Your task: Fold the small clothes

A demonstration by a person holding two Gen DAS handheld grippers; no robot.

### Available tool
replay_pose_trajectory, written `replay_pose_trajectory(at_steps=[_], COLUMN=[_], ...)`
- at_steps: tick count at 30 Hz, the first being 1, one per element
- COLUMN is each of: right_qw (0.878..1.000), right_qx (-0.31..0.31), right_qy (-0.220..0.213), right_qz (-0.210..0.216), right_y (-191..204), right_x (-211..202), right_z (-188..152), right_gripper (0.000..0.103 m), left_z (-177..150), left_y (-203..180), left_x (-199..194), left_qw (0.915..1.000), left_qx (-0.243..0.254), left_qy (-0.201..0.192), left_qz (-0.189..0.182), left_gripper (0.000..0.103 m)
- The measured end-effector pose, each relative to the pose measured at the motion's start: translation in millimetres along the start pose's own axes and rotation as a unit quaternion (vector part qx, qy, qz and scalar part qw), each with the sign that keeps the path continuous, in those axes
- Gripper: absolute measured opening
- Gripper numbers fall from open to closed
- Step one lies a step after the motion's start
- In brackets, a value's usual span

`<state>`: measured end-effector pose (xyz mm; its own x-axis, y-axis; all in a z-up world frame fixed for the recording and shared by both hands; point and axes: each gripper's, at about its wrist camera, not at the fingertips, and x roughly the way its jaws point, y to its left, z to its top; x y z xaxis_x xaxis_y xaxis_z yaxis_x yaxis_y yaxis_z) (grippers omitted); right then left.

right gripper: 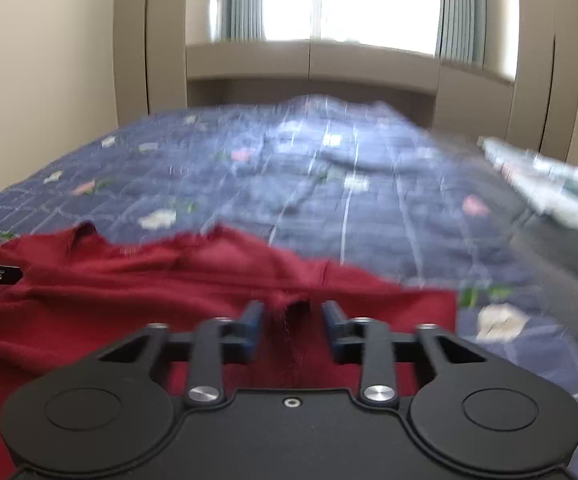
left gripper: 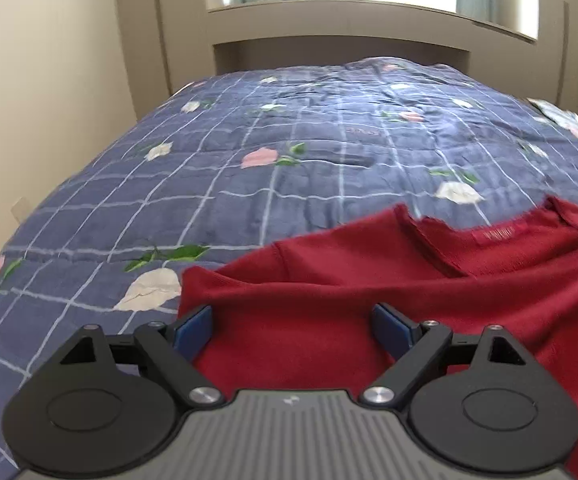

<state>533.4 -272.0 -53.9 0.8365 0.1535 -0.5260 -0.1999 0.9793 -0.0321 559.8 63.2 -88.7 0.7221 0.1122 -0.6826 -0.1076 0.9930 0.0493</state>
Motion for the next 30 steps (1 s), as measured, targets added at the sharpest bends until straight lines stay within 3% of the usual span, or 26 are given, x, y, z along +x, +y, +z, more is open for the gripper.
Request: replay_pose_trajectory(at_steps=[1,4,8,12,17,21,26,30], right_qw=[1.000,0.997,0.993,0.996,0.997,0.998,0.998,0.997], right_qx=[-0.007,-0.043,-0.107,-0.080,-0.063,-0.041,-0.029,0.040], right_qy=[-0.006,0.009,0.044,0.037,0.042,0.044,0.048,0.063], right_qz=[0.011,0.057,0.019,-0.011,-0.029,-0.019,0.016,0.036], right_y=[4,24,41,24,4,-2,-1,-6], right_x=[-2,2,13,-3,-29,-71,-143,-206], right_z=[2,3,-11,-23,-40,-56,-87,-109], right_gripper=[0.064,0.076,0.076,0.089,0.092,0.098,0.102,0.102], left_z=[0,0,-10,-40,-72,-87,-108,-134], left_y=[1,0,1,9,34,50,62,75], left_x=[0,-1,-20,-45,-73,-93,-122,-167], left_qw=[1.0000,0.9999,0.9999,0.9999,0.9996,0.9977,0.9945,0.9916], left_qx=[-0.009,-0.010,-0.011,0.011,-0.014,-0.064,-0.088,-0.099], left_qy=[0.000,0.001,0.000,-0.013,-0.023,-0.013,0.037,0.039], left_qz=[0.000,0.008,-0.011,-0.002,0.000,-0.020,-0.042,-0.074], left_gripper=[0.091,0.090,0.096,0.097,0.102,0.102,0.102,0.103])
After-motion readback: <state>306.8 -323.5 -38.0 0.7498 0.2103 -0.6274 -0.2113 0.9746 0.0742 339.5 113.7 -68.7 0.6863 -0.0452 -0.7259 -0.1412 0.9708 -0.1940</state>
